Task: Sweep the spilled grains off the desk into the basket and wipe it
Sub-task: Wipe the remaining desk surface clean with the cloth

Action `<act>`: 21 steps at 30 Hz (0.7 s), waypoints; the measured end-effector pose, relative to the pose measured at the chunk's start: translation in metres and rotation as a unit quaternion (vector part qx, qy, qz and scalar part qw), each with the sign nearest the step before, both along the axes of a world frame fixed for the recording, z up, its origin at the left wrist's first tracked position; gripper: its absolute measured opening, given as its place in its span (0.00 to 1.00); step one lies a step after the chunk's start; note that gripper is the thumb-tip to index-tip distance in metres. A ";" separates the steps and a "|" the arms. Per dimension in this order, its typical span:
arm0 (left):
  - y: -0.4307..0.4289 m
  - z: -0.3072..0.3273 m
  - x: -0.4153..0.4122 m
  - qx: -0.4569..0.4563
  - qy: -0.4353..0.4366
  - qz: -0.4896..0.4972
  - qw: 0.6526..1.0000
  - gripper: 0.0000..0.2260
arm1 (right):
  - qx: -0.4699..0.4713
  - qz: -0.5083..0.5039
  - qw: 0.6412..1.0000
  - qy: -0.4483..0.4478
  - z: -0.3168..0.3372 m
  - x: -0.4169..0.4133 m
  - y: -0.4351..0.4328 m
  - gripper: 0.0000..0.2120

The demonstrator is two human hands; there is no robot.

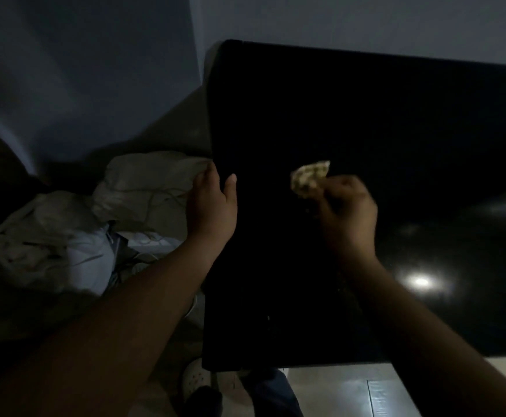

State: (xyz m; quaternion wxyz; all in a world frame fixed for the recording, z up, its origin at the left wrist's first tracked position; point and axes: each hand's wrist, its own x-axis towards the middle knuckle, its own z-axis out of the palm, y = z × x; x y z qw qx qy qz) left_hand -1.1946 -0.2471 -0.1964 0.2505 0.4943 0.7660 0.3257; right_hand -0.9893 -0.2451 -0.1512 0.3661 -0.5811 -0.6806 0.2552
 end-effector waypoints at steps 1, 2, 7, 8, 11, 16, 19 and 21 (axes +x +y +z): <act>0.000 0.000 0.000 0.003 -0.004 -0.002 1.000 0.23 | -0.009 -0.021 1.000 -0.004 0.000 0.003 0.012 0.08; 0.000 0.000 -0.001 0.003 -0.008 -0.003 1.000 0.22 | -0.026 -0.029 0.999 -0.010 -0.002 0.004 0.021 0.09; -0.006 0.003 -0.002 0.001 -0.047 0.004 0.999 0.21 | -0.028 0.001 0.999 -0.035 -0.016 -0.010 -0.003 0.10; -0.013 0.004 -0.002 0.014 -0.056 0.005 0.998 0.20 | -0.022 0.015 0.999 -0.039 -0.016 -0.013 -0.019 0.11; -0.049 0.003 -0.002 0.033 -0.103 -0.012 0.994 0.16 | 0.010 0.039 0.997 -0.059 -0.015 -0.017 -0.068 0.12; -0.084 -0.019 -0.002 0.023 -0.121 -0.027 0.992 0.31 | -0.041 0.054 0.998 0.014 -0.003 -0.013 -0.094 0.07; -0.084 -0.016 0.002 0.031 -0.123 -0.018 0.992 0.25 | -0.006 -0.044 0.999 0.023 0.005 0.004 -0.058 0.06; -0.084 -0.015 0.001 0.043 -0.121 -0.030 0.991 0.25 | -0.016 -0.078 0.997 0.006 0.003 0.008 -0.037 0.09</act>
